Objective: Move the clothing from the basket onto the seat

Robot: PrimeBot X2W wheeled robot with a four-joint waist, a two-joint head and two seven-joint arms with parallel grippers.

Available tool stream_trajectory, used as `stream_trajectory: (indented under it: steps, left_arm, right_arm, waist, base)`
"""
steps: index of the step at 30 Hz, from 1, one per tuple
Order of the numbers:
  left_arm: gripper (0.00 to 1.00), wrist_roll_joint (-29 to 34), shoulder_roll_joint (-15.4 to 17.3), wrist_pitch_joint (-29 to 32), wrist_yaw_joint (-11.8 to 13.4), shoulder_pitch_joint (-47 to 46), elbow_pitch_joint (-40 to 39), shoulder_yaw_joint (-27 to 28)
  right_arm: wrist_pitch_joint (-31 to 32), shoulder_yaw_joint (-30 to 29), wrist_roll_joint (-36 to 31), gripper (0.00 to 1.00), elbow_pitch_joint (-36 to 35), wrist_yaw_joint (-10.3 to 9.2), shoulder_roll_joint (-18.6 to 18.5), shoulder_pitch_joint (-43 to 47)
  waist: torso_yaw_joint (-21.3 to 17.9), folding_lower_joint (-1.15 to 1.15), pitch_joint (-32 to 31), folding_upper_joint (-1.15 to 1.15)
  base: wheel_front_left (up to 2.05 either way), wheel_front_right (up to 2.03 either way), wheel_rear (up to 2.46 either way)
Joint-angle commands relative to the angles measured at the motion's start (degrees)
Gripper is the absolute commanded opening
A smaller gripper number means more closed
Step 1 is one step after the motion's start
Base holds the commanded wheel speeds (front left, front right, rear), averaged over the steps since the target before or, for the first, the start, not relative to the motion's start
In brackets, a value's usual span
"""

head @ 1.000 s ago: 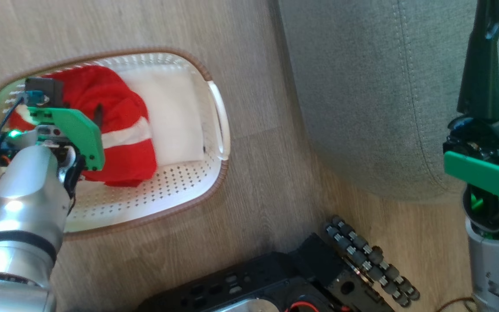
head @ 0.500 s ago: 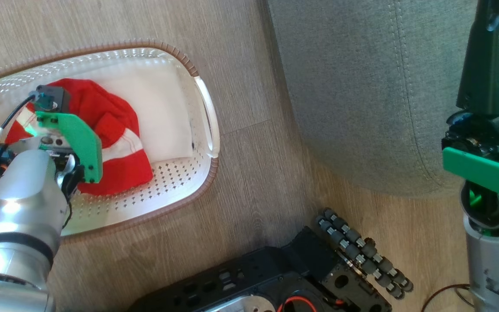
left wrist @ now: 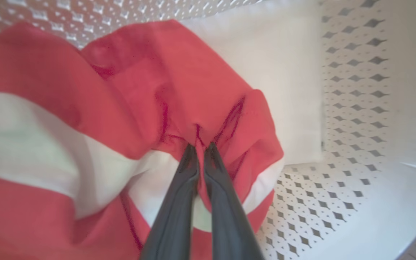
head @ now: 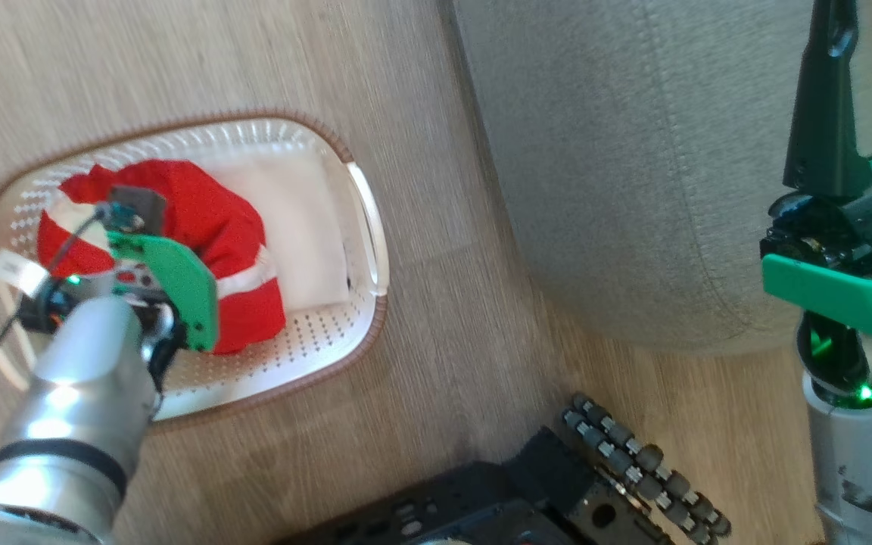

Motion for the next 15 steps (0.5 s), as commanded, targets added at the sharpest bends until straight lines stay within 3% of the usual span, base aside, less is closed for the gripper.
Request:
stream_trajectory:
  steps: [1, 15]
  left_arm:
    - [0.0, -0.94, 0.48, -1.28, -0.34, 2.0, -1.57, 0.08]
    - [0.0, -8.75, -1.24, -10.52, -0.35, 8.19, -8.95, -7.76]
  right_arm:
    - [-0.35, 0.5, -0.35, 1.0, -1.47, -0.01, -0.17, 1.77]
    - [-0.35, 0.23, 0.95, 1.0, 3.29, -0.01, -2.8, 6.12]
  waist:
    - [0.87, 0.0, -3.67, 0.0]
    - [5.29, 0.0, -20.02, 0.0]
  base:
    - [0.0, 0.0, 0.0]
    - [0.0, 0.0, 0.0]
